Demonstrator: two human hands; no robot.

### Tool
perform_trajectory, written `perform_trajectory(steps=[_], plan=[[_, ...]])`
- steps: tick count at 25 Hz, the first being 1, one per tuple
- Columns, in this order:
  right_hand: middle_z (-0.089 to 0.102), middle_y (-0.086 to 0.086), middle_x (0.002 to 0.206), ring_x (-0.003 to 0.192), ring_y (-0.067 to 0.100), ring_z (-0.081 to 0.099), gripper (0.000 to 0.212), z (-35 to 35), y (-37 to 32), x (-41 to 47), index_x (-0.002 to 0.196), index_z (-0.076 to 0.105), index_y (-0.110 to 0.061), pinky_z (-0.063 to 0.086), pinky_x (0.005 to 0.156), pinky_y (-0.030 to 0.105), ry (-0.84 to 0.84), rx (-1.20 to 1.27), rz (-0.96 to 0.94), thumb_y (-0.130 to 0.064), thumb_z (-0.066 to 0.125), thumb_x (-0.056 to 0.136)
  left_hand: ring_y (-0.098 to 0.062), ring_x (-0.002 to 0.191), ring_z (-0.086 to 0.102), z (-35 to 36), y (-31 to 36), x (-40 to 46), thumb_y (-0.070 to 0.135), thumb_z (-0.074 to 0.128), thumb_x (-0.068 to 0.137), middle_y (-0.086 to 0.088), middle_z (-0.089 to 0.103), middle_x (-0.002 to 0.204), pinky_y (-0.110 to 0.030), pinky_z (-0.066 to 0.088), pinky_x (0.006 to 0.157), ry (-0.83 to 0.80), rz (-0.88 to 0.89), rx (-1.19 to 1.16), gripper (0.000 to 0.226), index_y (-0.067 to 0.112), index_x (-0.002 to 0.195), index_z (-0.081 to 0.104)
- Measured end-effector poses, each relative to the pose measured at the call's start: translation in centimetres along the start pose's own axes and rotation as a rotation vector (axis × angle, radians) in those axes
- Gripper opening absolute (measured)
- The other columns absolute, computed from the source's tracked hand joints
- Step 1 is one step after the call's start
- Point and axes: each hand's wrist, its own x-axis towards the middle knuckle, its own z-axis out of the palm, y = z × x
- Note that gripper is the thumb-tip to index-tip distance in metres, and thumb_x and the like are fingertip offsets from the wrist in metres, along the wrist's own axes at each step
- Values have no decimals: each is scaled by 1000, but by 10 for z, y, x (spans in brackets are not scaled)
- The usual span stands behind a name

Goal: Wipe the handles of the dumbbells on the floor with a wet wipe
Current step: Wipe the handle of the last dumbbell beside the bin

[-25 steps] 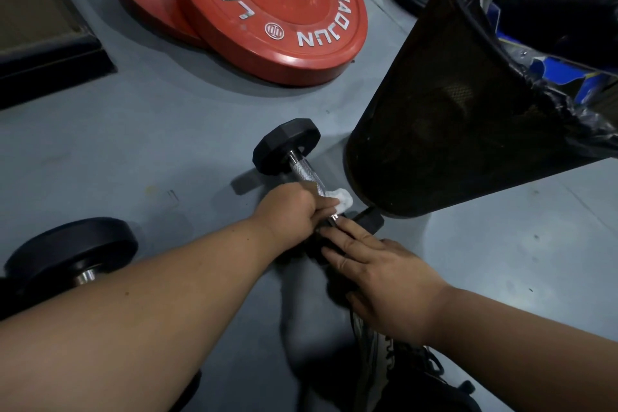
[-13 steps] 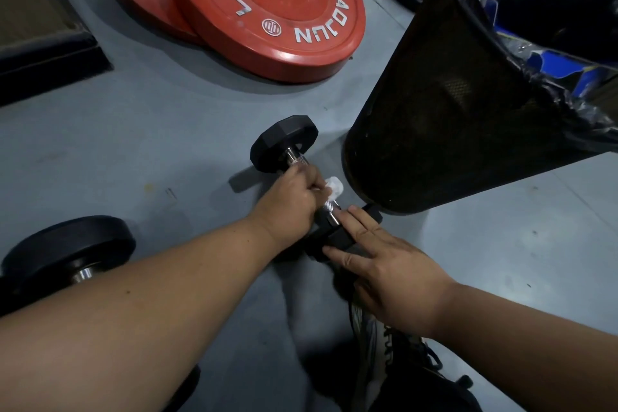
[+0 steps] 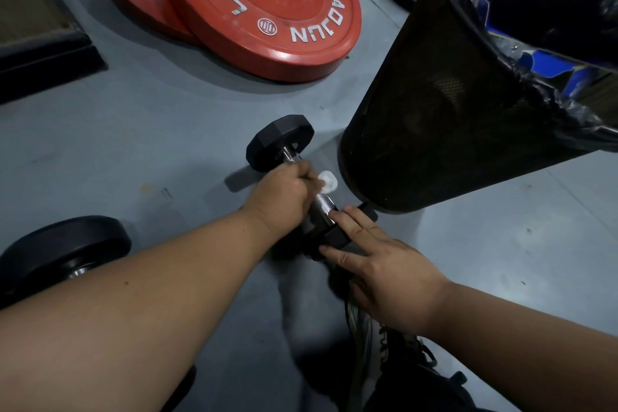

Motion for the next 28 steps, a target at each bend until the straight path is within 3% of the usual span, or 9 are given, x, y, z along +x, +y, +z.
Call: perform_trajectory(steps=[6, 9, 14, 19, 22, 25, 28], plan=[[22, 11, 166, 154, 30, 19, 63, -1, 1, -2, 140, 58, -31, 58, 92, 44, 7, 0, -3, -36, 33, 82, -31, 87, 59, 3, -14, 13, 18, 61, 90, -6, 62, 93, -35, 52, 72, 116, -75, 0, 16, 6, 92, 71], [18, 10, 167, 155, 29, 15, 63, 0, 2, -2, 142, 56, -31, 57, 93, 46, -4, 11, 1, -36, 34, 82, -35, 77, 58, 3, -9, 8, 5, 66, 82, -11, 64, 91, -40, 53, 62, 128, 101, 78, 9, 2, 89, 71], [20, 13, 166, 155, 30, 15, 63, 1, 1, -2, 141, 56, -32, 58, 92, 44, -10, 4, -1, -35, 36, 82, -35, 71, 59, 16, 6, -6, 14, 48, 81, -15, 63, 89, -43, 54, 64, 16, 413, 88, 28, 3, 93, 71], [22, 14, 166, 155, 32, 15, 62, 2, 1, -1, 140, 57, -30, 57, 93, 45, 0, 17, -4, -33, 38, 81, -34, 74, 56, 12, 4, -5, 17, 54, 87, -13, 64, 95, -43, 52, 66, 4, 447, 92, 24, 7, 102, 69], [25, 11, 165, 154, 32, 19, 62, 3, 2, -1, 140, 57, -32, 57, 94, 47, 7, 19, -4, -34, 38, 81, -33, 86, 56, 2, -9, -1, 20, 46, 93, -11, 65, 106, -42, 50, 69, 55, 329, 148, 28, 10, 102, 71], [23, 8, 166, 154, 31, 20, 59, 2, 10, 2, 142, 55, -31, 53, 99, 49, -4, 9, -32, -33, 41, 85, -32, 84, 55, -3, -24, -1, 17, 51, 99, -9, 67, 102, -40, 47, 64, 158, 305, 174, 25, 6, 95, 73], [20, 12, 167, 154, 32, 20, 61, 0, 15, 3, 148, 48, -24, 47, 108, 49, 11, 35, -2, -33, 38, 89, -29, 89, 51, 4, -25, -4, 23, 43, 102, -8, 64, 102, -38, 48, 70, 127, 234, 107, 33, 6, 97, 72]])
